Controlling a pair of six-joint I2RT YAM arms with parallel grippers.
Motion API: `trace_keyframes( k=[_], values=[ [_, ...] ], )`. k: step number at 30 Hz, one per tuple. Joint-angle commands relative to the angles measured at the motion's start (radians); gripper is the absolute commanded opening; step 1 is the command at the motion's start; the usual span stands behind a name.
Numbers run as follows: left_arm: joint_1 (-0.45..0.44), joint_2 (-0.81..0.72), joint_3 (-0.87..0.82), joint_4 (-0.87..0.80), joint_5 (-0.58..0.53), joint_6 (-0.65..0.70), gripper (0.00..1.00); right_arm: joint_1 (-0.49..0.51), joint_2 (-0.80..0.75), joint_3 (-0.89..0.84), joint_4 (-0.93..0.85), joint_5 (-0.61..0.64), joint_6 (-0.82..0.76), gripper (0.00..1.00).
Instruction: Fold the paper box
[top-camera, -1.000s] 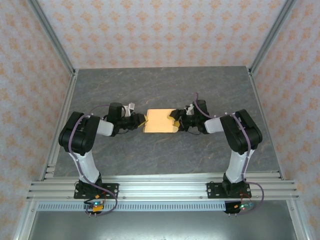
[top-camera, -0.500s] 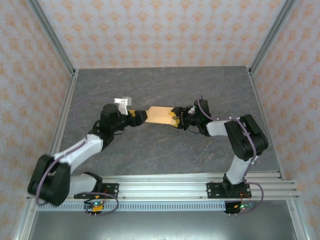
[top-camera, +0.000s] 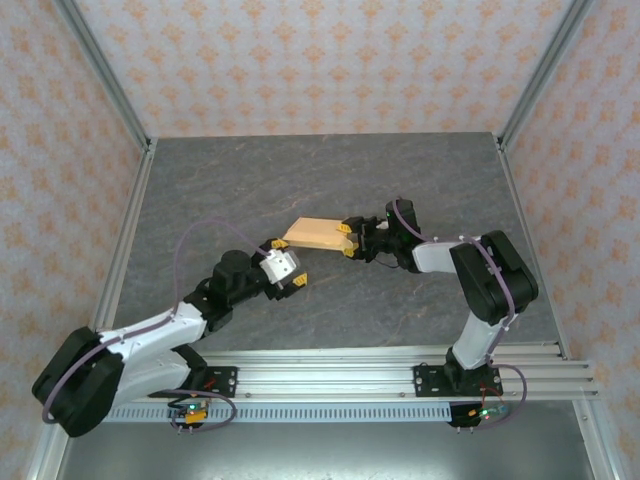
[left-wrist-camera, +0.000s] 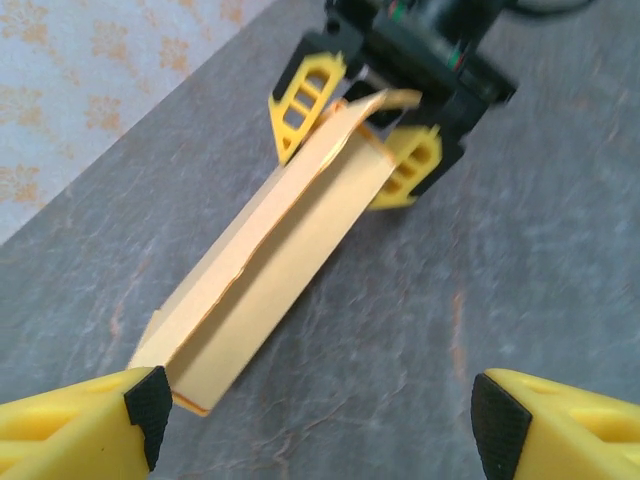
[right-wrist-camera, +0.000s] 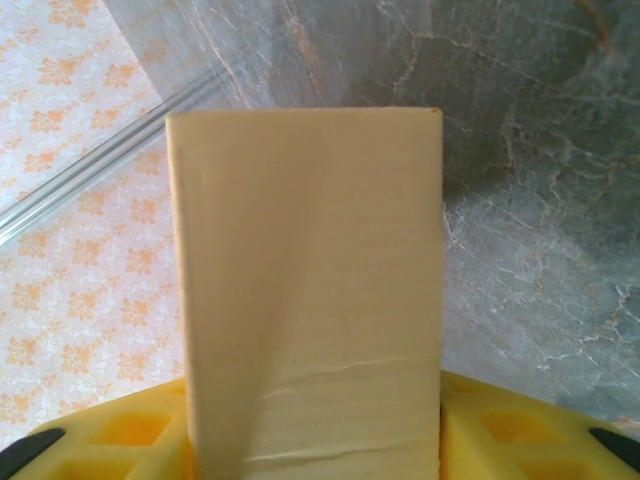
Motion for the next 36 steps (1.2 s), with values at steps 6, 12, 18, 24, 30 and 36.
trace_keyframes(
  k=[6, 12, 18, 24, 30, 36],
  values=[
    [0.051, 0.211, 0.106, 0.065, -0.035, 0.313, 0.79, 0.005, -0.009, 0.044, -0.172, -0.097, -0.065, 0.50],
    [0.104, 0.372, 0.180, 0.115, 0.081, 0.349, 0.64, 0.006, 0.020, 0.091, -0.232, -0.123, -0.085, 0.50],
    [0.124, 0.424, 0.232, 0.065, 0.187, 0.357, 0.45, 0.005, 0.038, 0.117, -0.226, -0.109, -0.049, 0.50],
    [0.147, 0.438, 0.260, 0.005, 0.222, 0.346, 0.40, 0.002, 0.035, 0.133, -0.278, -0.112, -0.068, 0.58],
    [0.144, 0.389, 0.341, -0.232, 0.307, 0.337, 0.35, -0.030, -0.060, 0.134, -0.452, -0.062, -0.204, 0.75],
    [0.113, 0.388, 0.445, -0.452, 0.278, 0.282, 0.36, -0.105, -0.217, 0.161, -0.716, 0.005, -0.448, 0.80]
  ],
)
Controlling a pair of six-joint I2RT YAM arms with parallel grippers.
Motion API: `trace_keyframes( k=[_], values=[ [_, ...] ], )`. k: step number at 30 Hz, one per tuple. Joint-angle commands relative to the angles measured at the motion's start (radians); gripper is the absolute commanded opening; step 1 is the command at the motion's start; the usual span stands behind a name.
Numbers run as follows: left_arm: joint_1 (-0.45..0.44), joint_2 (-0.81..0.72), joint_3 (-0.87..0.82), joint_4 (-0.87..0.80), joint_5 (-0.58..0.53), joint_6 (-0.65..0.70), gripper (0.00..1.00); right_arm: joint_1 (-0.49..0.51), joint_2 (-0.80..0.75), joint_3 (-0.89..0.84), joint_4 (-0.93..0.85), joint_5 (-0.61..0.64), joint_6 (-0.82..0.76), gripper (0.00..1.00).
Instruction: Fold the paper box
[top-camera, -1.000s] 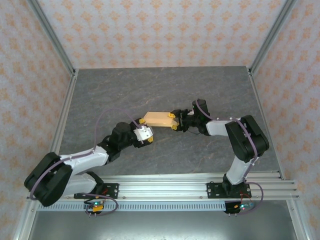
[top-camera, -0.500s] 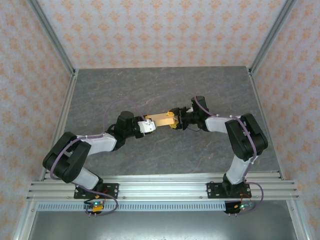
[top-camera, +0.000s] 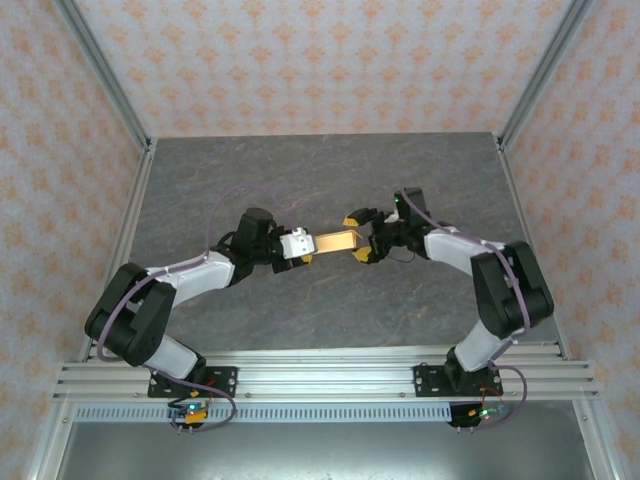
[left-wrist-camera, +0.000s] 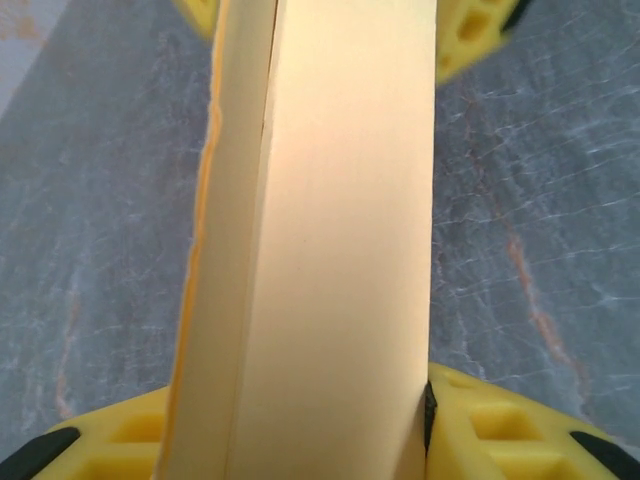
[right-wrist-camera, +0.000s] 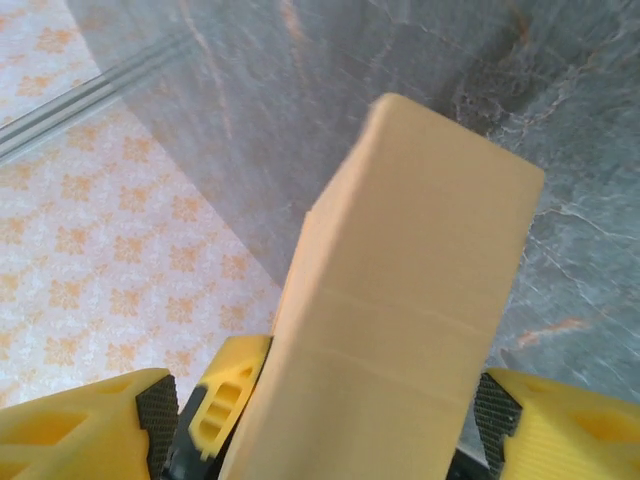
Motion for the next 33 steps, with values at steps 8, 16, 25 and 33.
trace_keyframes(
  k=[8, 16, 25, 33],
  values=[
    [-0.096, -0.031, 0.149, -0.428, -0.041, -0.105, 0.37, -0.080, -0.188, 0.147, -0.573, 0.225, -0.438, 0.83],
    [-0.112, 0.039, 0.241, -0.551, -0.101, -0.154, 0.39, -0.081, -0.334, 0.170, -0.741, 0.349, -0.605, 0.82],
    [-0.113, 0.074, 0.275, -0.573, -0.093, -0.134, 0.43, -0.004, -0.523, -0.008, -0.553, 0.424, -0.976, 0.68],
    [-0.113, 0.147, 0.357, -0.661, -0.082, -0.105, 0.46, 0.083, -0.475, -0.049, -0.398, 0.546, -1.323, 0.61]
  ],
)
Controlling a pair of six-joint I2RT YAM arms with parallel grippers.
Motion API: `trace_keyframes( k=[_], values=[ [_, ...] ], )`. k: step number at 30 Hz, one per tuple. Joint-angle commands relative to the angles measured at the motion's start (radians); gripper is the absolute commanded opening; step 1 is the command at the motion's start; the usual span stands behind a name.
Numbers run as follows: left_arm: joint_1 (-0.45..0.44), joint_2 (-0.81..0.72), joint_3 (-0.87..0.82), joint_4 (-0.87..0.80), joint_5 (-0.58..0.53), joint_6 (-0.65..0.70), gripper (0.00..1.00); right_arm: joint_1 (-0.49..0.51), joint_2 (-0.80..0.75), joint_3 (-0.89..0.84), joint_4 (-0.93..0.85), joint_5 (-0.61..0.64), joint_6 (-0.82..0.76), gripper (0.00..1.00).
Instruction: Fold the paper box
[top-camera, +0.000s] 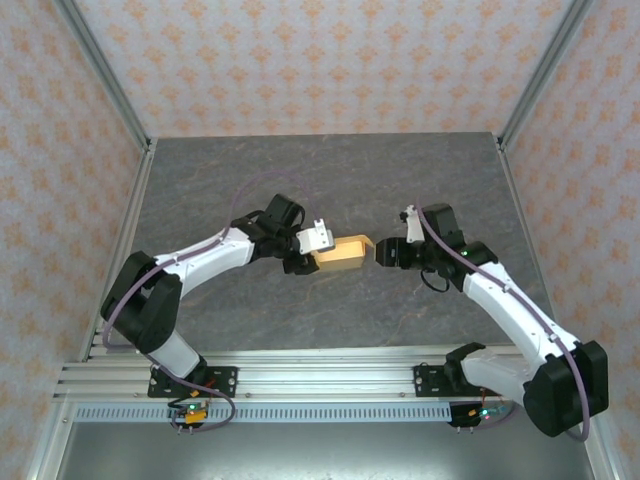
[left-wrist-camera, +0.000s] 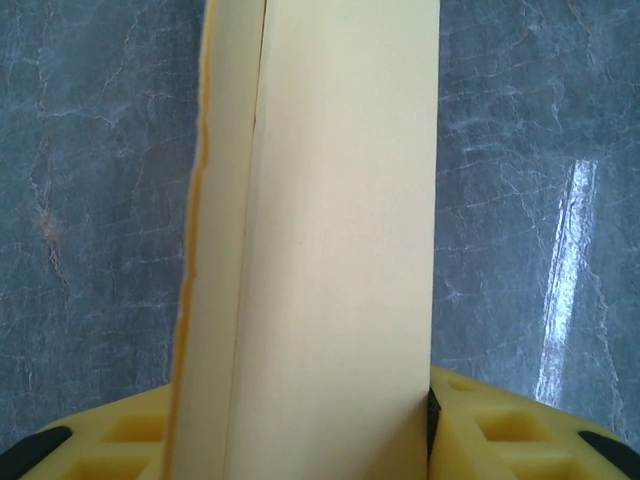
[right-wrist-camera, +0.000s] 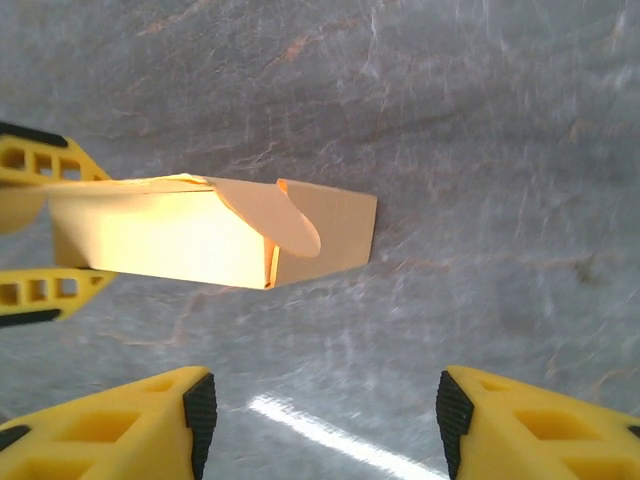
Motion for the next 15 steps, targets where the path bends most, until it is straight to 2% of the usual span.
trace_keyframes(
  k=[1, 5, 9, 15],
  values=[
    [-0.005, 0.036, 0.022, -0.107, -0.008, 0.028, 0.46, 0.018, 0.056, 0.026, 0.107, 0.071, -0.221, 0.60],
    [-0.001, 0.055, 0.044, -0.130, 0.004, 0.058, 0.47, 0.022, 0.144, 0.074, 0.121, 0.023, -0.286, 0.55],
    [0.004, 0.090, 0.087, -0.170, 0.016, 0.072, 0.47, 0.024, 0.199, 0.082, 0.184, -0.026, -0.268, 0.43],
    [0.005, 0.104, 0.108, -0.182, 0.022, 0.071, 0.47, 0.051, 0.226, 0.104, 0.219, -0.007, -0.242, 0.39]
  ],
)
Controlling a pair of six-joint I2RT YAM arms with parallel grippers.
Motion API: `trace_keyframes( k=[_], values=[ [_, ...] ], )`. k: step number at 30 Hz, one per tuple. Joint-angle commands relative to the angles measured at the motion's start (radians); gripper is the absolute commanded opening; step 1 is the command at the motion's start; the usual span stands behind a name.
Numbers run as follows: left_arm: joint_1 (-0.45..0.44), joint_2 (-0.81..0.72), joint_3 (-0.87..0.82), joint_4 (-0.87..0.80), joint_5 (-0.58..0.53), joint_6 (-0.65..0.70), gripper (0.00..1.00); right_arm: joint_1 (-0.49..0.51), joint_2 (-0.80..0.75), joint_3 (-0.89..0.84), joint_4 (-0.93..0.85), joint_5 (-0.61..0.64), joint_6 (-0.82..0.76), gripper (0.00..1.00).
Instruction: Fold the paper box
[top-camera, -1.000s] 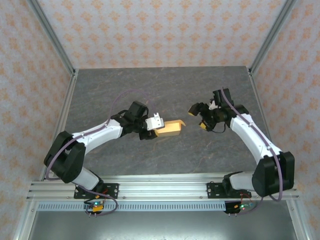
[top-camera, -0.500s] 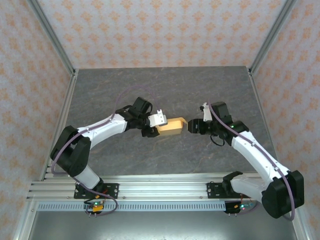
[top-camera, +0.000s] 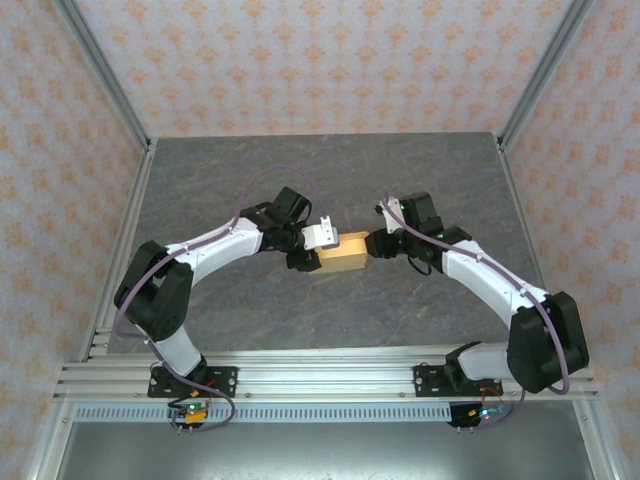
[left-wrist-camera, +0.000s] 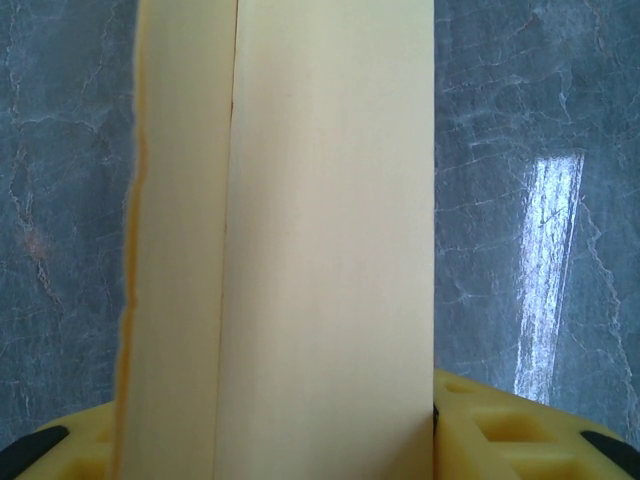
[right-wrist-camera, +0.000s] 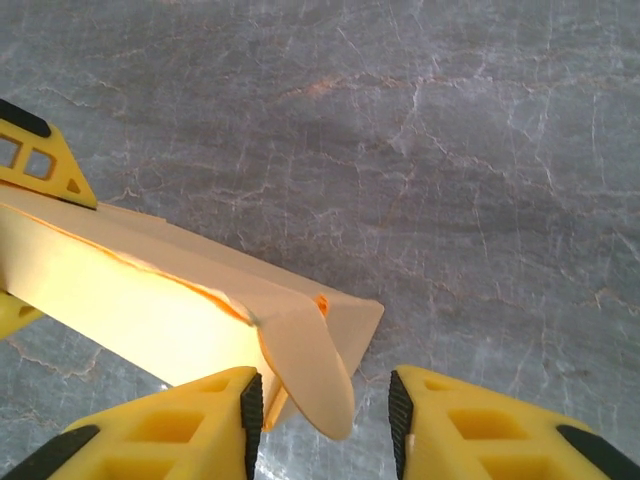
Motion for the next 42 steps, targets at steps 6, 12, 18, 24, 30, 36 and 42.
trace_keyframes(
  k=[6, 12, 18, 24, 30, 36, 42],
  values=[
    [0.004, 0.003, -0.023, -0.038, 0.005, -0.031, 0.47, 0.086, 0.009, 0.055, 0.027, 0.129, 0.058, 0.22],
    [0.004, -0.037, -0.073, 0.047, 0.052, -0.075, 0.48, 0.158, -0.017, 0.036, 0.006, 0.342, 0.177, 0.17],
    [0.002, -0.062, -0.085, 0.065, 0.050, -0.090, 0.51, 0.173, -0.030, 0.039, -0.032, 0.400, 0.256, 0.13],
    [0.006, -0.172, -0.114, 0.195, -0.009, -0.286, 0.58, 0.233, -0.041, 0.029, -0.013, 0.507, 0.378, 0.12],
    [0.013, -0.331, -0.210, 0.289, -0.047, -0.425, 0.66, 0.270, -0.047, 0.014, -0.003, 0.599, 0.465, 0.11],
    [0.043, -0.461, -0.318, 0.372, -0.099, -0.553, 0.70, 0.295, -0.032, 0.008, -0.009, 0.628, 0.482, 0.11],
    [0.042, -0.461, -0.373, 0.445, -0.085, -0.553, 0.71, 0.298, -0.011, 0.010, -0.007, 0.633, 0.502, 0.11]
  ],
)
